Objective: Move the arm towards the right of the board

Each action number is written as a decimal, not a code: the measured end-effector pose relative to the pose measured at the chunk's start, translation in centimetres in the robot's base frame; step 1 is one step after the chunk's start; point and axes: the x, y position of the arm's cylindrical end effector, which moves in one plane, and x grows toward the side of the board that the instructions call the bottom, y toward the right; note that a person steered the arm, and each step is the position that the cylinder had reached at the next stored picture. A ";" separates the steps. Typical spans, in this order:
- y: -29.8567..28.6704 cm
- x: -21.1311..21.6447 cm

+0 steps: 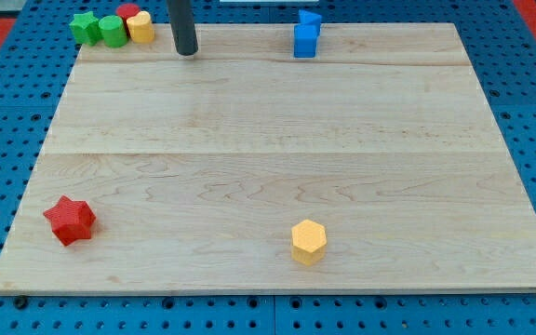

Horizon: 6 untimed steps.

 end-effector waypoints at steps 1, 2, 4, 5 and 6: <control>0.0 -0.2; 1.5 -0.2; 5.5 1.0; 9.2 8.0; 17.8 10.3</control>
